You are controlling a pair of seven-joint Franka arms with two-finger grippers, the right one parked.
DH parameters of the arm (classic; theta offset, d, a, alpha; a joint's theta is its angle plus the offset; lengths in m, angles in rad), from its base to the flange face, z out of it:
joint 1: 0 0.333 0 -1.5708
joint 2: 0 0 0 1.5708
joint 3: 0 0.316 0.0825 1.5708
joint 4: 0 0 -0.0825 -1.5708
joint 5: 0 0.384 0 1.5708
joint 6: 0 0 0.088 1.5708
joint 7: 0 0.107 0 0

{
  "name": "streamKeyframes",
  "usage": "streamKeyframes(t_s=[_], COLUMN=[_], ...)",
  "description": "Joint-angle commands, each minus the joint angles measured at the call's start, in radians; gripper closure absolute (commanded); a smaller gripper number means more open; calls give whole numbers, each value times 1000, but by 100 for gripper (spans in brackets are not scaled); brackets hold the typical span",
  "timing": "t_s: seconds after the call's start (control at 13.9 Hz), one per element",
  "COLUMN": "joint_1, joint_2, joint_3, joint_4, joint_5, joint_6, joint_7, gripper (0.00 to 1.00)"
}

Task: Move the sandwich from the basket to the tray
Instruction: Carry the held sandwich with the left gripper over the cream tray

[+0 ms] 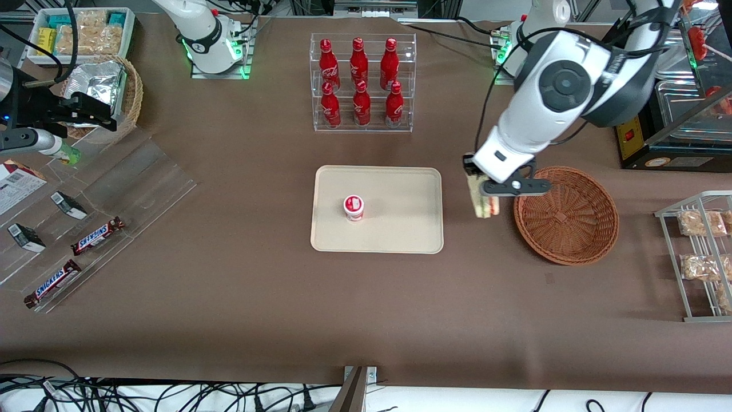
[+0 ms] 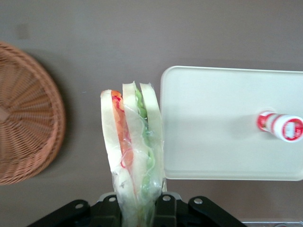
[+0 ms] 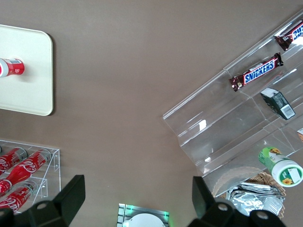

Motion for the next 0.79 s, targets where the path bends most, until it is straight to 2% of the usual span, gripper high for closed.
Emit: streamKeyframes(t_s=[0.0, 0.22, 0.5, 0.72], joint_1=[-79, -158, -232, -238], joint_2=[67, 144, 290, 370], joint_3=[-5, -2, -2, -2], joint_4=[25, 24, 22, 22], joint_5=[3, 43, 250, 316], joint_6=[75, 152, 224, 277], joint_7=[-26, -102, -283, -297], gripper=[100, 100, 100, 100])
